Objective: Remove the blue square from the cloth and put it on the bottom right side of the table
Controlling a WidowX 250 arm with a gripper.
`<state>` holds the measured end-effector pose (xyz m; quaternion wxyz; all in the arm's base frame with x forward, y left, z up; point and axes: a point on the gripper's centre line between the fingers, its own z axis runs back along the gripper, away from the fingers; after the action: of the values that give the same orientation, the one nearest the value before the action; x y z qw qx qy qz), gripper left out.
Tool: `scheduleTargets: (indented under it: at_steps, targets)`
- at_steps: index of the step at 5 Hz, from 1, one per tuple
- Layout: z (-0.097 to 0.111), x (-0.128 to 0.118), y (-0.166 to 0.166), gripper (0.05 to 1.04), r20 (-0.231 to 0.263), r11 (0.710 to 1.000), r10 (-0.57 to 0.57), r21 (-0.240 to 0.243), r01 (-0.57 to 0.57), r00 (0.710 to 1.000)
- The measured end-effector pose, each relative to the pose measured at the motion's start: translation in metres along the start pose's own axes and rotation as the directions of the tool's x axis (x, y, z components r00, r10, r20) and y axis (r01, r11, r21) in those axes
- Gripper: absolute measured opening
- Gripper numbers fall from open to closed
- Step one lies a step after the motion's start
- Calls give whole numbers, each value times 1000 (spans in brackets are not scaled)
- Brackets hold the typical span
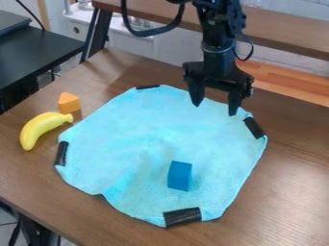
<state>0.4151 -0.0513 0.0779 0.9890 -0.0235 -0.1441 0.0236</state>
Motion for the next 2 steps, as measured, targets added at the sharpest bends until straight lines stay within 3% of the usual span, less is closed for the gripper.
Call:
scheduleTargets:
  at_steps: [1,2]
  targets:
    - [-13,-8,1,1001,-38,1000,1,5,-1,999]
    - [-18,-36,4,1001,-78,1000,-8,-1,8,997]
